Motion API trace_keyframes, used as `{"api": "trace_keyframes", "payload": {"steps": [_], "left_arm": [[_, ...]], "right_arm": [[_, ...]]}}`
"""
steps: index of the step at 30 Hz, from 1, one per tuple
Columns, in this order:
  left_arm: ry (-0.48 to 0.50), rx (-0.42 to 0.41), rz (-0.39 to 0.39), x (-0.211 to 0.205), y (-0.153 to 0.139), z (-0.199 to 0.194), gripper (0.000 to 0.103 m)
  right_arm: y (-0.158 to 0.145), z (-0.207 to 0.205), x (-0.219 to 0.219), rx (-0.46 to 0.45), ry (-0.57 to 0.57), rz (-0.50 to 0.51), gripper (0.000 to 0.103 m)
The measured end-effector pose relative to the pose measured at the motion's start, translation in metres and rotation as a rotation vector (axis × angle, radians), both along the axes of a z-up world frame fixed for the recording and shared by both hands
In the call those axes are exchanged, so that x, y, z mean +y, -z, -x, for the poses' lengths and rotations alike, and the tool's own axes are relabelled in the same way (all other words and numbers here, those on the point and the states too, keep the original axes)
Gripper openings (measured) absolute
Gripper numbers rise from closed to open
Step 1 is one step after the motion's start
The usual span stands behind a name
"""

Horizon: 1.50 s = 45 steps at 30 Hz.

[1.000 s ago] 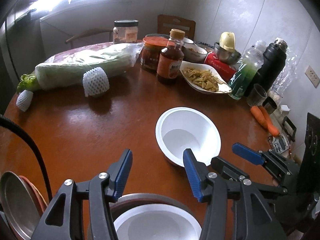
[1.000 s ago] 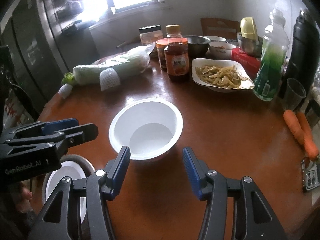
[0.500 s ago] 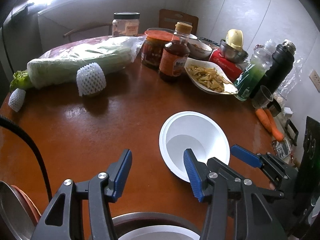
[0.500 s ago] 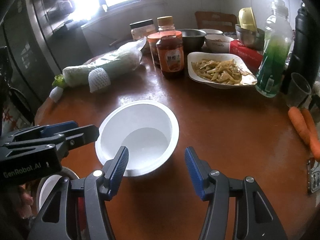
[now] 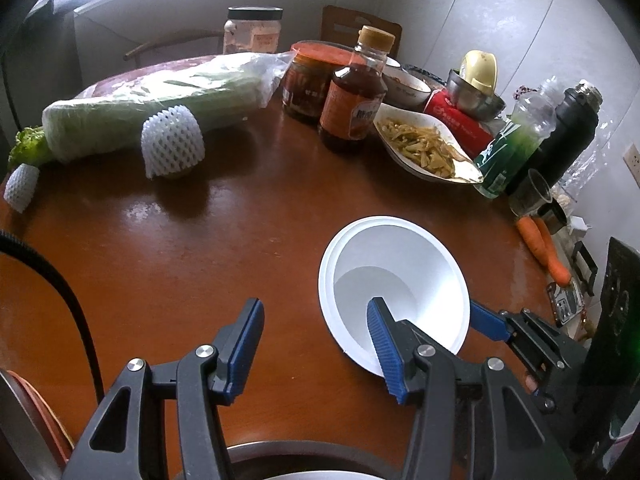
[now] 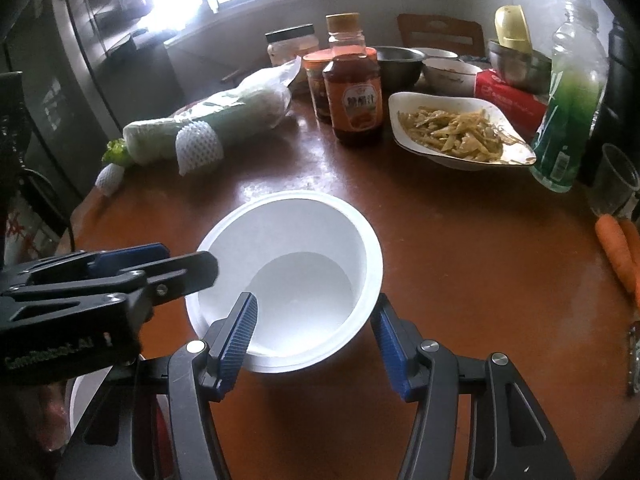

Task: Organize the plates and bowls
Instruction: 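Grip the red-printed bowl rim with the left tool and lift it, then carry the red-printed bowl with the left tool over the nested white bowl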

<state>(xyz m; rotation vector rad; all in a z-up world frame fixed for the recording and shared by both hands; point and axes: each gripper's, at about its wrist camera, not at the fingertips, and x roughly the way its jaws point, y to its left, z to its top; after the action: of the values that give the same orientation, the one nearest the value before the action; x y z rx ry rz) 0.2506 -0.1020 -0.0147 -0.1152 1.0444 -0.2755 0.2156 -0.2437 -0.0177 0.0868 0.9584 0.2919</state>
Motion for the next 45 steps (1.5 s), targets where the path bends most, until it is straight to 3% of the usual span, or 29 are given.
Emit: {"api": "trace_keyframes", "payload": {"steps": [8, 13, 18, 45], "left_arm": [[-0.004, 0.075, 0.088, 0.003, 0.015, -0.007, 0.053], [-0.002, 0.098, 0.126, 0.004, 0.019, -0.008, 0.041], [0.006, 0.086, 0.125, 0.002, 0.016, -0.007, 0.038], [-0.005, -0.068, 0.101, 0.029, -0.042, 0.050, 0.038]], "right_arm": [[0.001, 0.000, 0.000, -0.009, -0.011, -0.012, 0.056], [0.001, 0.001, 0.003, -0.010, -0.025, -0.015, 0.047], [-0.002, 0.004, 0.007, -0.017, -0.047, -0.019, 0.040], [-0.055, 0.048, 0.032, -0.143, -0.092, -0.025, 0.040]]}}
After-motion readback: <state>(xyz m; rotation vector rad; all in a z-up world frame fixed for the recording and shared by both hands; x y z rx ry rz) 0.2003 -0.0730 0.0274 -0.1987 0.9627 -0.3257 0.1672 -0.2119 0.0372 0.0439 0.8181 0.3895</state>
